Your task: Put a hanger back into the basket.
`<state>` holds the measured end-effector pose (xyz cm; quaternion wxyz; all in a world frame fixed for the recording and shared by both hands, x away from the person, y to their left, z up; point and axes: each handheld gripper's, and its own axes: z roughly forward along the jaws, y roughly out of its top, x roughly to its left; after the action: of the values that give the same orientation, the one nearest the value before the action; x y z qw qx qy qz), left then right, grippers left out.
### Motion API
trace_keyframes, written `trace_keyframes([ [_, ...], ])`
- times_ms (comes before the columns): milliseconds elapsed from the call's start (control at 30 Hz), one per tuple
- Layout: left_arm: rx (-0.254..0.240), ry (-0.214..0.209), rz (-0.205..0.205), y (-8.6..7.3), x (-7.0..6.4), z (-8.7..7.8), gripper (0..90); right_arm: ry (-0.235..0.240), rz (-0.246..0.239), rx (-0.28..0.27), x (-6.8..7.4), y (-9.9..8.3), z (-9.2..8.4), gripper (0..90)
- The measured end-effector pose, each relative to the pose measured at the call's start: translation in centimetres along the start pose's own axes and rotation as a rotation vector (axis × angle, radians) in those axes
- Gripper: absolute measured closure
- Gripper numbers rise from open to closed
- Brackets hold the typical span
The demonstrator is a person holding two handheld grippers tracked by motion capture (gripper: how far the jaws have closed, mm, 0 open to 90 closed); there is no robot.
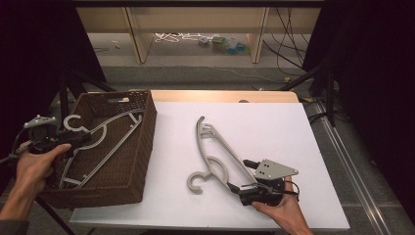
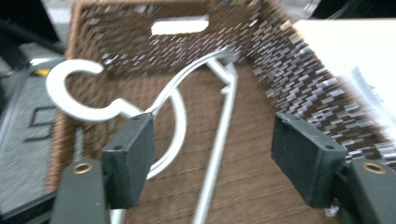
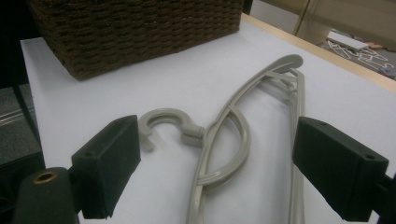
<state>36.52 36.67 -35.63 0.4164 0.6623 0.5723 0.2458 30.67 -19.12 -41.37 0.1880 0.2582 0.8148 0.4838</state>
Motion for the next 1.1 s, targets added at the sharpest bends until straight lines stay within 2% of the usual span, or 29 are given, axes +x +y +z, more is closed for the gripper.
trace_keyframes([
  [67,-0.026,-0.044,0.017,0.0,-1.0,-0.5,23.8,-0.006,0.003,-0.005,0.0,0.0,0.0,16.1],
  [233,-0.101,-0.131,0.06,-0.1,-4.3,-1.5,20.9,-0.009,0.005,-0.008,0.1,0.0,0.1,16.1],
  [433,-0.187,-0.228,0.068,0.0,-7.7,-1.8,19.1,0.0,0.001,0.0,0.0,0.0,0.2,16.1],
  [567,-0.234,-0.28,0.078,-0.1,-9.9,-1.3,19.1,-0.002,0.003,-0.004,-0.1,-0.1,0.2,16.1],
  [667,-0.249,-0.292,0.112,-0.3,-11.2,-1.1,19.1,-0.014,0.004,-0.013,-0.1,-0.1,0.1,16.1],
  [867,-0.297,-0.341,0.15,-1.2,-13.6,-0.8,18.0,-0.007,0.027,-0.01,-0.3,-0.2,0.0,16.1],
  [933,-0.295,-0.349,0.168,-1.6,-14.3,-0.6,17.9,-0.022,0.02,-0.026,-0.5,-0.3,0.1,16.1],
  [1100,-0.275,-0.389,0.223,-2.3,-16.2,-0.2,17.9,-0.017,0.024,-0.036,-0.5,-0.3,0.0,16.1],
])
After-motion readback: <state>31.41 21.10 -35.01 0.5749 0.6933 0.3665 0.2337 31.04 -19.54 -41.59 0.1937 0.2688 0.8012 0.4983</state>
